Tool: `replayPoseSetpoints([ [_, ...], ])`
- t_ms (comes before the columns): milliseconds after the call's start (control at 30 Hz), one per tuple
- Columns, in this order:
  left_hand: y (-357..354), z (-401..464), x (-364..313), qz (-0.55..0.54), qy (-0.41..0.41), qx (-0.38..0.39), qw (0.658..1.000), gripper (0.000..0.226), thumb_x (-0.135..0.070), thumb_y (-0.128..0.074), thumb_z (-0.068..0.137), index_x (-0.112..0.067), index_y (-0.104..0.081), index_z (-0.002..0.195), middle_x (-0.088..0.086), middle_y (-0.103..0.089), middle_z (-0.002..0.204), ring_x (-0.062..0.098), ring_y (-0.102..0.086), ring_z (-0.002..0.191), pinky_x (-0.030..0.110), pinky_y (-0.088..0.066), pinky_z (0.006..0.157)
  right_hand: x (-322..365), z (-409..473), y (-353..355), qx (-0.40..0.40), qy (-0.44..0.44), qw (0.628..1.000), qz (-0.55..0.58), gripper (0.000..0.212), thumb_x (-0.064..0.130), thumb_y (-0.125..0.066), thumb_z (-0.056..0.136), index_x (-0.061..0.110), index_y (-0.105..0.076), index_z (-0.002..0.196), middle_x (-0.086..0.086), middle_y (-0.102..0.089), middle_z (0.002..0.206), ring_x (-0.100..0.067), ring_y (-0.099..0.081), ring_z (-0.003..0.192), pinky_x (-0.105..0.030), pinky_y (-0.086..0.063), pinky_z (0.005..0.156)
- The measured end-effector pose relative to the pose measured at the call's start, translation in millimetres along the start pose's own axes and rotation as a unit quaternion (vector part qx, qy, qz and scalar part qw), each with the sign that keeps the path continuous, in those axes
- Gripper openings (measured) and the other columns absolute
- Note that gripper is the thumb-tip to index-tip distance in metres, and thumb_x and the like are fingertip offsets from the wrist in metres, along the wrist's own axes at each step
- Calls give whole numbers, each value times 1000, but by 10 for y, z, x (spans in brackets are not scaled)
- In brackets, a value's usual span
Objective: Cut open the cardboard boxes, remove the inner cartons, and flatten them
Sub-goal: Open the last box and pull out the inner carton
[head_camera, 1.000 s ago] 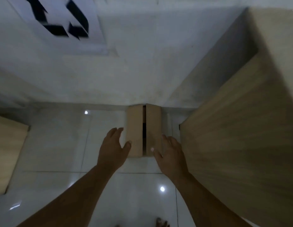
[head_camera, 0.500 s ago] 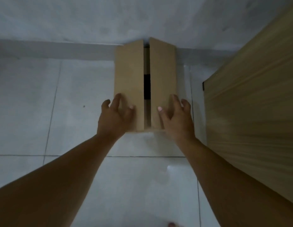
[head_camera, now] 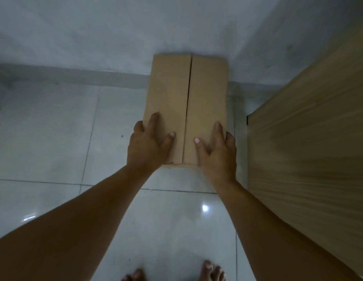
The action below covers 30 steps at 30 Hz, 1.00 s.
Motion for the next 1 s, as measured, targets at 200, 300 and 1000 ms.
replayPoseSetpoints([
  [200, 1243, -551, -549, 0, 8, -18, 1000, 73, -63, -53, 89, -34, -28, 152, 13, -44, 136, 35, -53, 116, 44, -48, 93, 907, -628, 1015, -9, 21, 1000, 3, 77, 61, -52, 94, 33, -20, 158, -9, -24, 157, -29, -29, 140, -37, -37, 103],
  [300, 1906, -837, -858, 6, 8, -25, 1000, 74, -63, -53, 89, -34, -29, 152, 14, -44, 138, 35, -53, 116, 45, -49, 94, 1390, -937, 1563, -18, 21, 1000, 15, 76, 59, -56, 93, 31, -26, 157, -11, -30, 154, -30, -33, 138, -35, -37, 104],
  [1000, 5090, -3281, -1195, -10, 37, -118, 992, 72, -66, -48, 89, -31, -29, 149, 15, -45, 139, 34, -54, 116, 44, -52, 91, 3697, -3522, 3306, 7, 120, 993, -12, 76, 61, -55, 91, 28, -29, 155, -10, -37, 147, -32, -41, 130, -42, -43, 101],
])
Point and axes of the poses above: each hand's wrist, its own z-axis towards the middle knuckle, its own y-axis out of the back of the hand, x = y × z, the point moved 5 cm from there along z, towards the middle knuckle
